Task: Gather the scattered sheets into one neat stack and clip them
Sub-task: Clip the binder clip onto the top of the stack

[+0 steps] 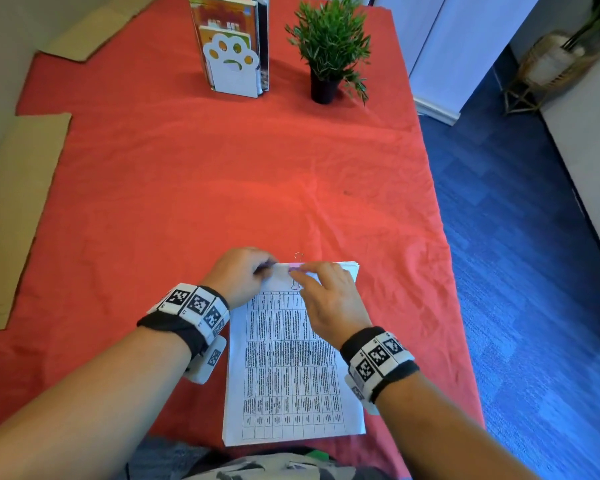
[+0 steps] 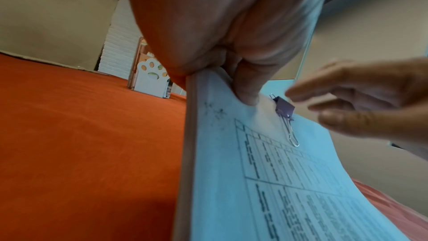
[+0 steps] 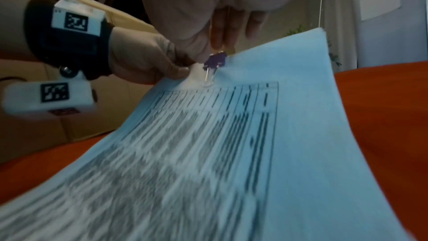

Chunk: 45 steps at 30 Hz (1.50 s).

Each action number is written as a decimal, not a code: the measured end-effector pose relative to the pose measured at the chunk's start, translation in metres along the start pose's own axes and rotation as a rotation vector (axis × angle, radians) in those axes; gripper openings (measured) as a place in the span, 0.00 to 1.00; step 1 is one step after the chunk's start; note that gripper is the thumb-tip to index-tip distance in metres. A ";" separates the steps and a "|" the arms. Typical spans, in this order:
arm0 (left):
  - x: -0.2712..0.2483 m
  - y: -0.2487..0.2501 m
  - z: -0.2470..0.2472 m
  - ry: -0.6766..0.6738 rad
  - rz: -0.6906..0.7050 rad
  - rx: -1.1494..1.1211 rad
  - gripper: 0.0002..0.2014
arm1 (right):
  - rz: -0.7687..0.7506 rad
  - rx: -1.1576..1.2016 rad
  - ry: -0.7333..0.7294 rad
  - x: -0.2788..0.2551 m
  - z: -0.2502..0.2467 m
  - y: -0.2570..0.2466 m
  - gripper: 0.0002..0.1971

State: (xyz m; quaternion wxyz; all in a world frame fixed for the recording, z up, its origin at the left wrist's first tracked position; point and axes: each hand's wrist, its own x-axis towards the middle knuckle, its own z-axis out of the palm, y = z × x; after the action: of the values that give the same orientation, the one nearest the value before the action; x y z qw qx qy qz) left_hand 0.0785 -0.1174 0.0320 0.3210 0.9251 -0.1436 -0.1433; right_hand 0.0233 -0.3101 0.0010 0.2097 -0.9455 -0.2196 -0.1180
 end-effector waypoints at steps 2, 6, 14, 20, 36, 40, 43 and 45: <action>-0.002 0.004 -0.002 0.026 0.035 -0.003 0.09 | 0.013 -0.004 -0.025 0.011 -0.010 -0.002 0.18; -0.008 0.009 -0.001 0.076 0.144 0.024 0.08 | 0.028 0.002 -0.210 0.030 -0.023 -0.005 0.28; -0.010 0.025 -0.028 0.204 0.099 0.003 0.08 | 0.282 -0.099 0.014 0.029 -0.043 -0.002 0.38; 0.003 0.027 -0.072 0.321 0.013 -0.294 0.16 | 0.600 0.694 0.123 0.022 -0.058 0.010 0.37; -0.022 -0.005 -0.012 0.105 -0.438 -0.738 0.33 | 1.005 0.946 0.193 0.012 -0.044 0.033 0.06; -0.031 -0.006 0.005 0.178 -0.385 -0.687 0.16 | 1.014 0.927 0.136 0.023 -0.042 0.037 0.08; -0.029 -0.009 -0.002 0.291 -0.389 -0.612 0.15 | 0.992 1.019 0.128 0.027 -0.039 0.031 0.12; -0.029 -0.007 -0.010 0.361 -0.411 -0.575 0.14 | 0.973 1.229 0.175 0.025 -0.037 0.020 0.15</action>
State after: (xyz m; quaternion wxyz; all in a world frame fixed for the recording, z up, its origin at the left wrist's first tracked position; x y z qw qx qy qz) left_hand 0.0561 -0.0963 0.0399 0.5516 0.8174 0.1490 -0.0739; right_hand 0.0496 -0.3338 0.0344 0.7394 -0.6372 0.2103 0.0556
